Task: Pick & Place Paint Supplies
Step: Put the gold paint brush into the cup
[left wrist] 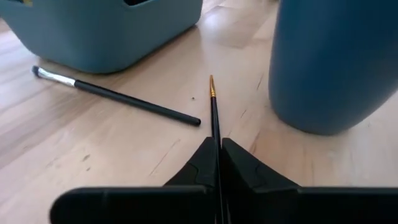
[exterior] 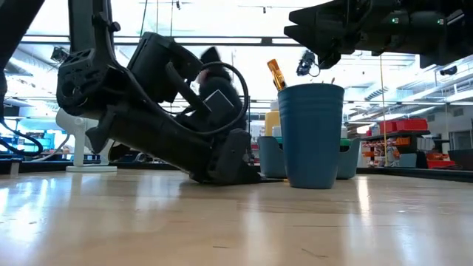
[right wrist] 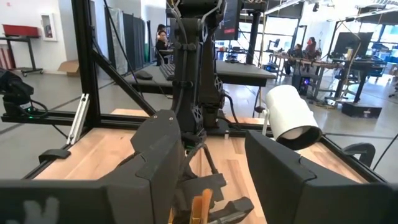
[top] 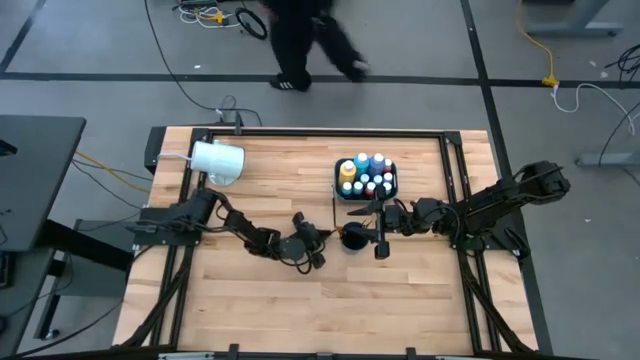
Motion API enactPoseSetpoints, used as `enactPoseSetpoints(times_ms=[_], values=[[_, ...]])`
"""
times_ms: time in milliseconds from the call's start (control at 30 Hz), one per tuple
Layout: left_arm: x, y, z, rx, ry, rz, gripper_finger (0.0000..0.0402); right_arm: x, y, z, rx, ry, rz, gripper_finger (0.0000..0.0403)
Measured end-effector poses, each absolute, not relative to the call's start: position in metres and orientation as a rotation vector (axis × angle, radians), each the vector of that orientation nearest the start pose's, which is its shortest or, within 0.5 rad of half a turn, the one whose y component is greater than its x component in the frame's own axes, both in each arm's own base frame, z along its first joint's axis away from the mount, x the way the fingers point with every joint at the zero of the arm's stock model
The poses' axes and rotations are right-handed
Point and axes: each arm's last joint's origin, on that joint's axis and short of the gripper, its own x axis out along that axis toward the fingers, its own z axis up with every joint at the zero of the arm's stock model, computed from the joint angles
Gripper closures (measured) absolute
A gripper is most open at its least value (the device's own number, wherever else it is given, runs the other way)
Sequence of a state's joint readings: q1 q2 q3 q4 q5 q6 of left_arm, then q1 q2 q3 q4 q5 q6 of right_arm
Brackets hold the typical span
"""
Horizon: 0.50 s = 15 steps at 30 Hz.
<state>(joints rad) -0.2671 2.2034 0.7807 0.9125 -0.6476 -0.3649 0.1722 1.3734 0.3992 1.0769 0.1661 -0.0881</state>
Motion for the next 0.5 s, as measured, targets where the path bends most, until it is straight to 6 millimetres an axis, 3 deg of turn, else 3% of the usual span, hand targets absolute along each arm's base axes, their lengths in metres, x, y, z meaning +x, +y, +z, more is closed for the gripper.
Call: enactPoseSetpoints(times_ms=[500], values=[[0.327, -0.104, 0.081, -0.024, 0.456, 0.445, 0.0391, 0.248, 0.038, 0.202, -0.05, -0.092, 0.004, 0.0218]])
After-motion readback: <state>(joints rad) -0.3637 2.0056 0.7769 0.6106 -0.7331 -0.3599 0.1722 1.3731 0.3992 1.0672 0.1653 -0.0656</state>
